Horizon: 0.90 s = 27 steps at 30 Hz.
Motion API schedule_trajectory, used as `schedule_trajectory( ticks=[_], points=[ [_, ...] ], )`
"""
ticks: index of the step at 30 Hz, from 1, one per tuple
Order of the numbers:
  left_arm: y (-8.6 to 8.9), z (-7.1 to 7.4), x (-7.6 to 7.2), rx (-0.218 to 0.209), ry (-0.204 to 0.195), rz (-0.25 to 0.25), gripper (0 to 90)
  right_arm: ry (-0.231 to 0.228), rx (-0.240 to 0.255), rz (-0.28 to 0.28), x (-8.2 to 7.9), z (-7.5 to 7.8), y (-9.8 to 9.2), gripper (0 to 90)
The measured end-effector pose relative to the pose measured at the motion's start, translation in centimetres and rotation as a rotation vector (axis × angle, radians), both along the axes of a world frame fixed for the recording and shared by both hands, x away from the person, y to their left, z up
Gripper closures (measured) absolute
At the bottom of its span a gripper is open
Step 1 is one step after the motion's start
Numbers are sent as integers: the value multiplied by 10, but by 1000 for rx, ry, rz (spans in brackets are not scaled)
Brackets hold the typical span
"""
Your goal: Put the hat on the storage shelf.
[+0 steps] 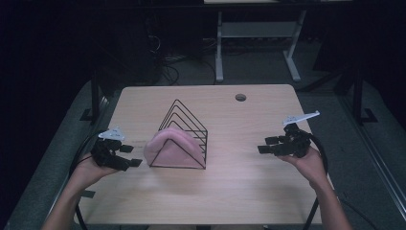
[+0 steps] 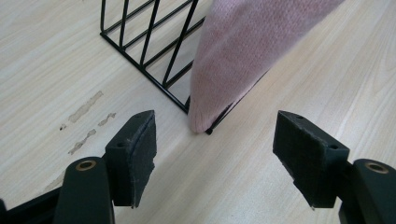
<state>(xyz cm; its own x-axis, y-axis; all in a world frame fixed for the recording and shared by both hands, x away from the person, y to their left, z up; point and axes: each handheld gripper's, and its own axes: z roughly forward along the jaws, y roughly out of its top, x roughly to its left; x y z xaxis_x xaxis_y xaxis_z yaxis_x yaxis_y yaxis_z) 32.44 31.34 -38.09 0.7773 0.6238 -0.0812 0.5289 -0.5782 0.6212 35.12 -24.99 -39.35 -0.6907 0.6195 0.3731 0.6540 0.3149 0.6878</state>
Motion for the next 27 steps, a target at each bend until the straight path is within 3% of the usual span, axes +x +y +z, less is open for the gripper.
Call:
schedule_trajectory(
  ticks=[11,27],
  points=[
    [3,-9,-8,0,-5,20,287,17,-19,-51,-15,-15,-22,339],
    [0,-20,-15,-12,-20,41,272,15,-2,-121,-45,-32,-53,332]
  ],
)
